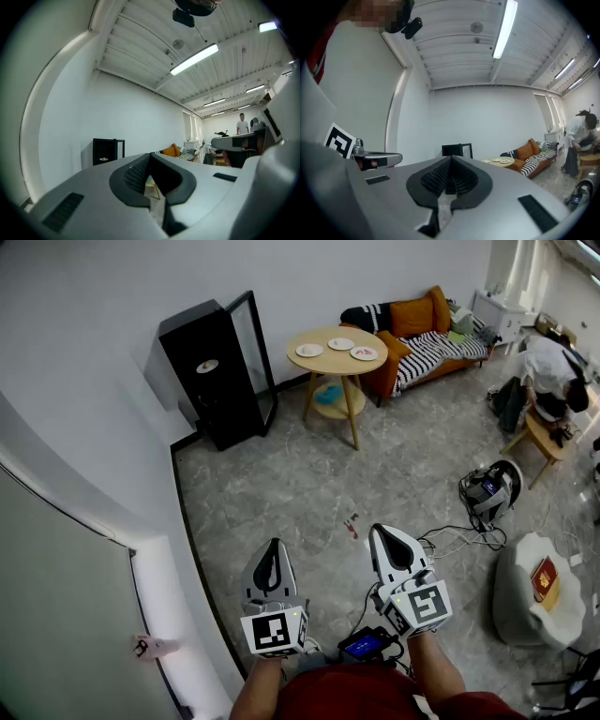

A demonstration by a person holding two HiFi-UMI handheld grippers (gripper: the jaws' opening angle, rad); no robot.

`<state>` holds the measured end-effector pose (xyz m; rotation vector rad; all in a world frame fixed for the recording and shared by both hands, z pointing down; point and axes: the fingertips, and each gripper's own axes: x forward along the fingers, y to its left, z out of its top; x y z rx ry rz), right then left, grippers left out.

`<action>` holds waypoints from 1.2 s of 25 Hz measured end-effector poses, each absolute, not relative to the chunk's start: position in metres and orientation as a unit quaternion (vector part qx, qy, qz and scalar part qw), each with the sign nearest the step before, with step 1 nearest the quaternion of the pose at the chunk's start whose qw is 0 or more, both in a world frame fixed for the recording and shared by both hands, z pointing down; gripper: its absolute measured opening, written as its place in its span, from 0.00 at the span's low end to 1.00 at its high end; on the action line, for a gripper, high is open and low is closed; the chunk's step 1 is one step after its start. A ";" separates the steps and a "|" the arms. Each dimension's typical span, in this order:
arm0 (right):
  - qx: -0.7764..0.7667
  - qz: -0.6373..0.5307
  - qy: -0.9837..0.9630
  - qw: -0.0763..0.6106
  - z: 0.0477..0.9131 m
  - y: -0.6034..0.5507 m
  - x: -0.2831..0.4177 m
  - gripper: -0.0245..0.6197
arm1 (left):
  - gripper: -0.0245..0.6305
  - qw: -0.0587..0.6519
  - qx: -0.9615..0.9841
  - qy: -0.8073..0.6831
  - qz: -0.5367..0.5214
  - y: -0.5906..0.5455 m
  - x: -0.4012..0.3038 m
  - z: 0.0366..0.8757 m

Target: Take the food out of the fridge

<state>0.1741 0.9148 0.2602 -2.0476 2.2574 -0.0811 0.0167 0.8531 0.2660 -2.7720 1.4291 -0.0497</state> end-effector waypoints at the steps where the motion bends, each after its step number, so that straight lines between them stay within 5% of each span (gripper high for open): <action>1: -0.670 -0.028 0.740 0.049 0.260 0.914 0.174 0.07 | 0.06 0.012 -0.889 0.458 -0.016 0.853 0.017 0.266; 30: -0.648 -0.023 0.759 0.052 0.275 0.928 0.233 0.07 | 0.06 0.013 -0.867 0.498 -0.024 0.882 0.067 0.278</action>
